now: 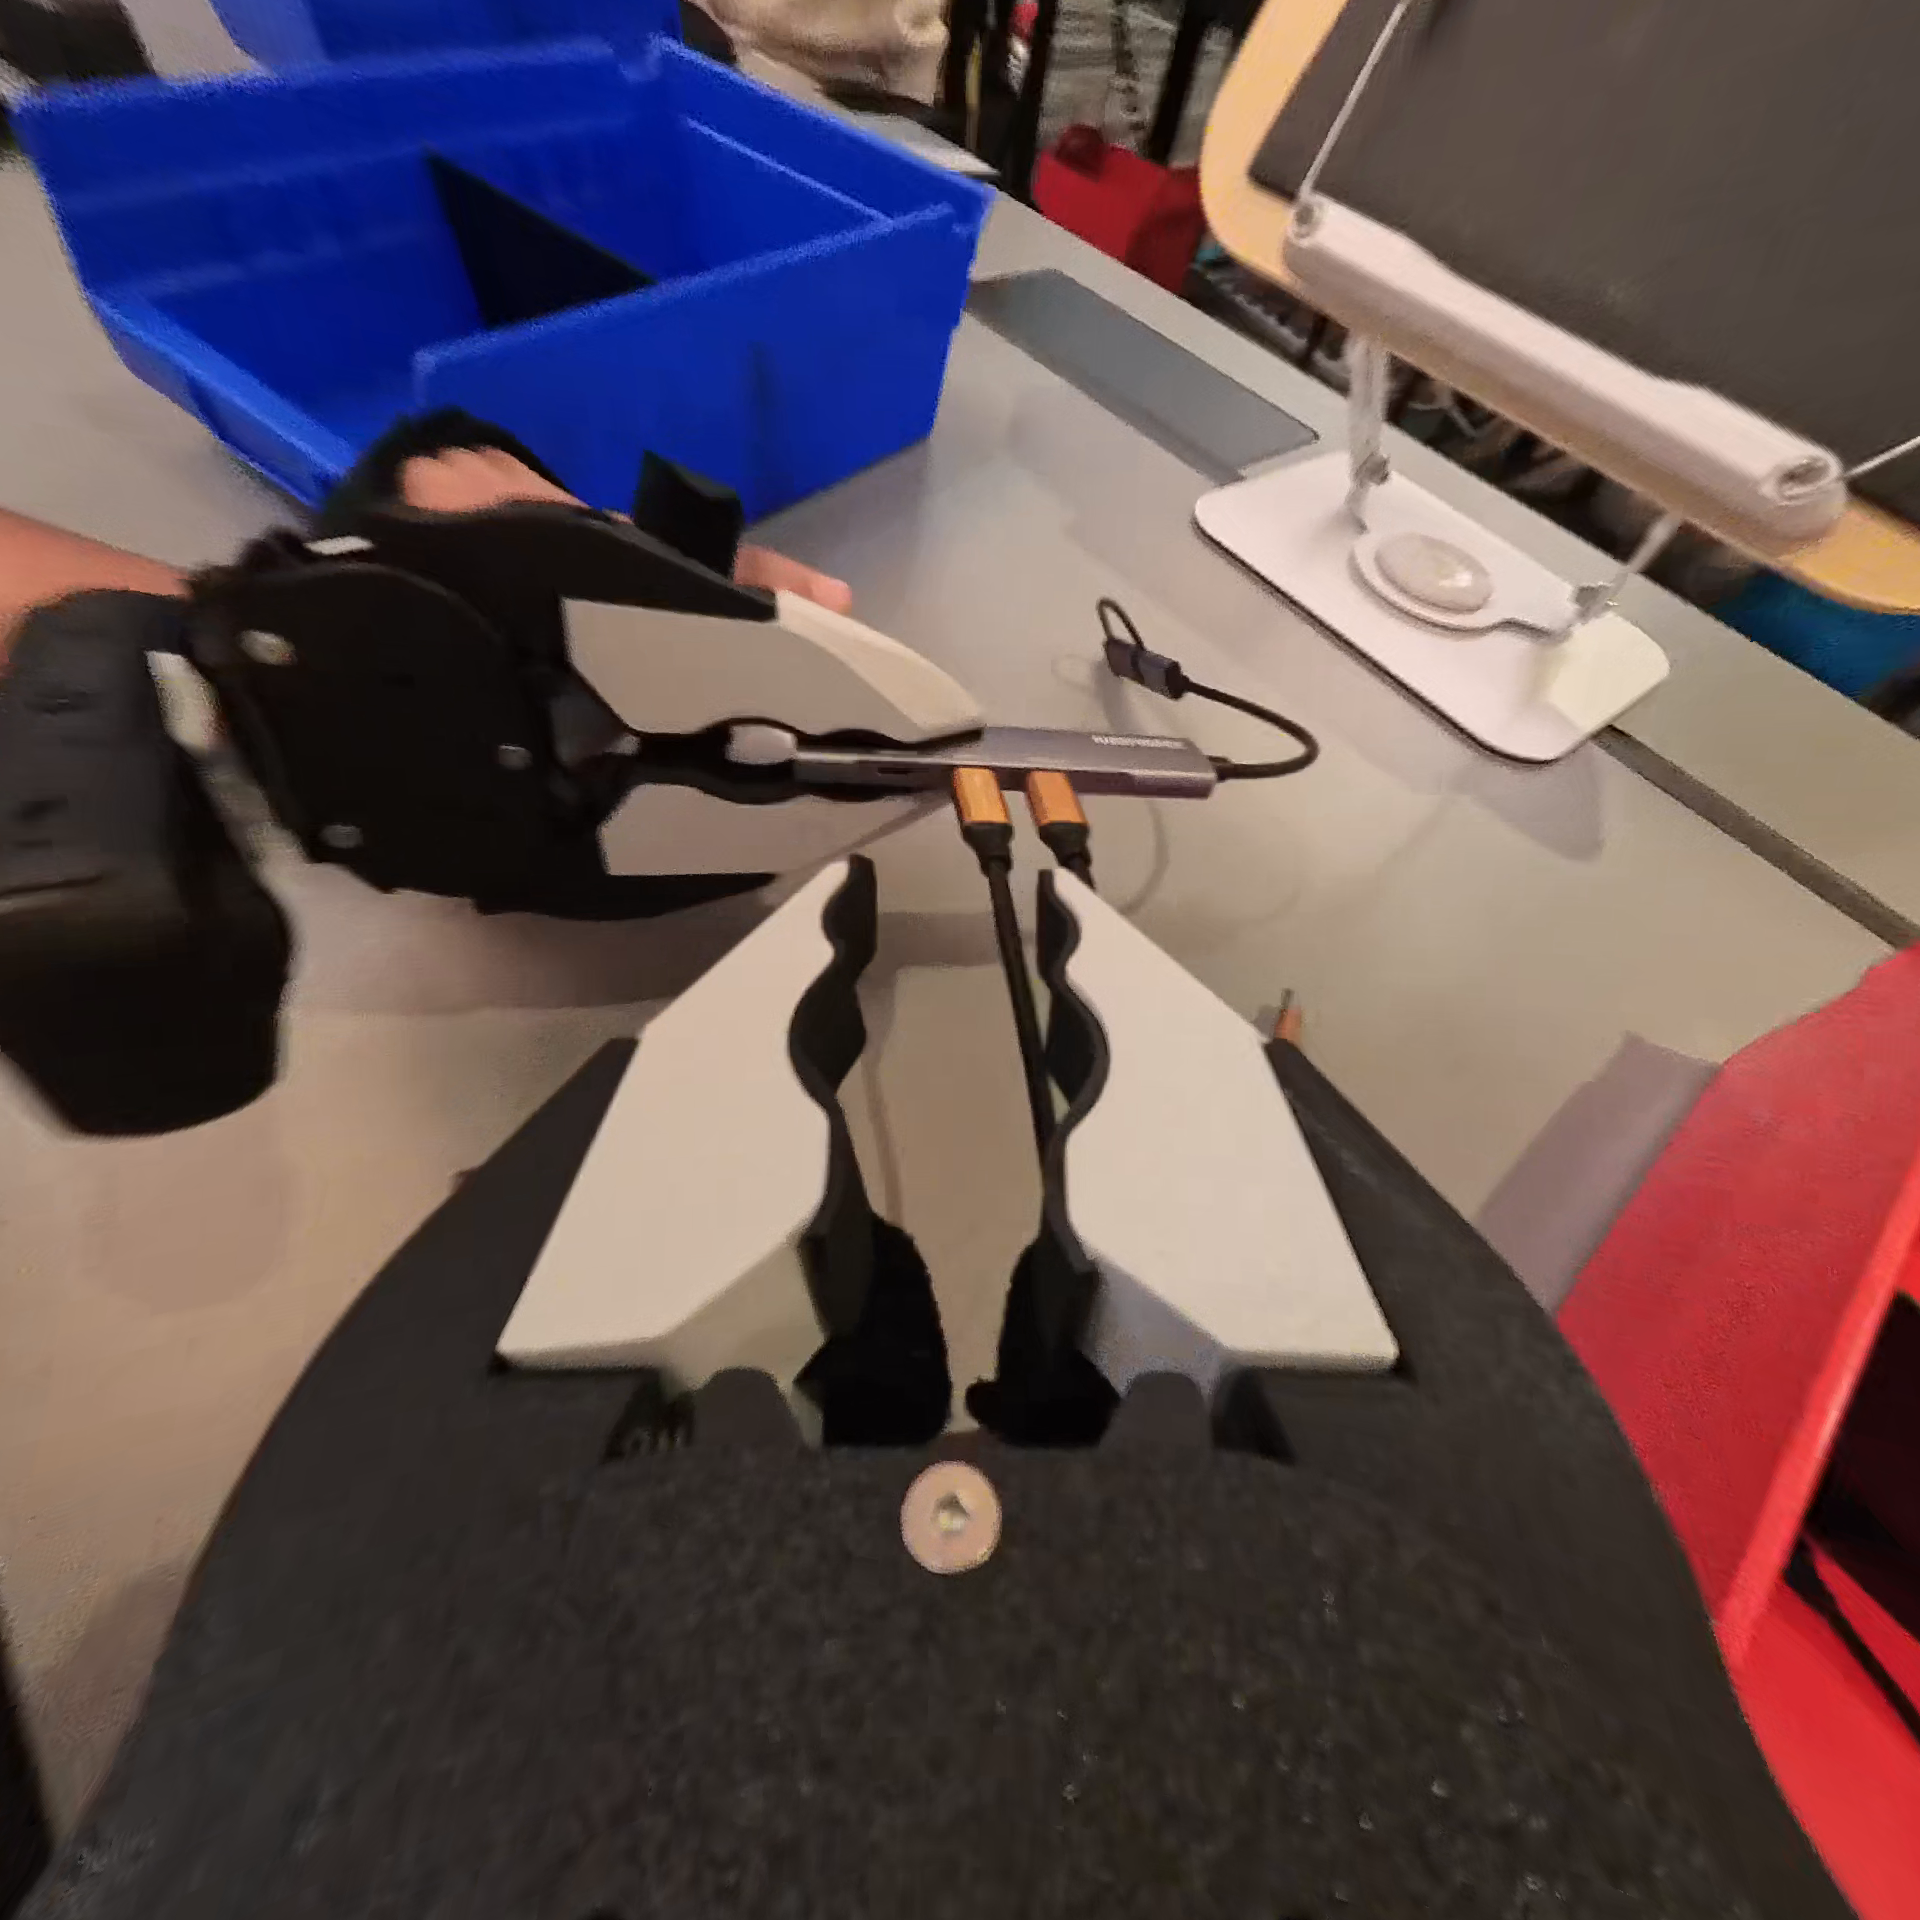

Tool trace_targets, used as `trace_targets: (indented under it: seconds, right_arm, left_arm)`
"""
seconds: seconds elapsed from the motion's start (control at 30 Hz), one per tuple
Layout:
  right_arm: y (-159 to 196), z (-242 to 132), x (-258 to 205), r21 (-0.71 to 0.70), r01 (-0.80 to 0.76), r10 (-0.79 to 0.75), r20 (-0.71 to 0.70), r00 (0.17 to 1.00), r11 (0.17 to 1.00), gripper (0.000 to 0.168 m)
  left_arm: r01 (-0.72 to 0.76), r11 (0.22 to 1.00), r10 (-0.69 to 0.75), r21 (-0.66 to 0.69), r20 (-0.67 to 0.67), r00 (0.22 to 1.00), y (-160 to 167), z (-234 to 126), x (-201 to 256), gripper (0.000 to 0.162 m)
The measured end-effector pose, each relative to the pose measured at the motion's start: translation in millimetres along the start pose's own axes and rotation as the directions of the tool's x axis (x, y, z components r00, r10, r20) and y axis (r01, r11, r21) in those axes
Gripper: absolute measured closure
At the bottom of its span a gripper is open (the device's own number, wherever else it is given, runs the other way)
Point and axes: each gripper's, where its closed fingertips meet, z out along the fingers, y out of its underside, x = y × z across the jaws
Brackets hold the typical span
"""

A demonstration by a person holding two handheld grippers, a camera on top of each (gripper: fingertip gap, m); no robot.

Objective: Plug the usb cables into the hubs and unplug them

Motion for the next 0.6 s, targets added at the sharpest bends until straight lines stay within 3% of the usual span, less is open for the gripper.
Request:
trace_targets:
  seconds: [0.27,0.47,0.6]
  right_arm:
    - [6.1,15.4,-3.4,-0.016,-0.122,0.122,0.007,0.993,0.992,0.152]
    - [6.6,15.1,-2.7,0.008,-0.071,0.072,-0.012,0.997,0.997,0.159]
    - [6.0,9.0,-16.3,0.035,-0.028,0.024,0.108,0.994,0.999,0.159]
  left_arm:
    - [-0.017,0.999,0.016,0.034,0.026,1.000,-16.9,-9.4,-1.4,0.153]
    - [0.022,0.998,-0.023,0.056,0.011,1.000,-19.0,-11.8,-1.2,0.153]
    - [0.142,0.987,-0.138,0.076,-0.054,0.989,-16.3,-9.2,-1.6,0.144]
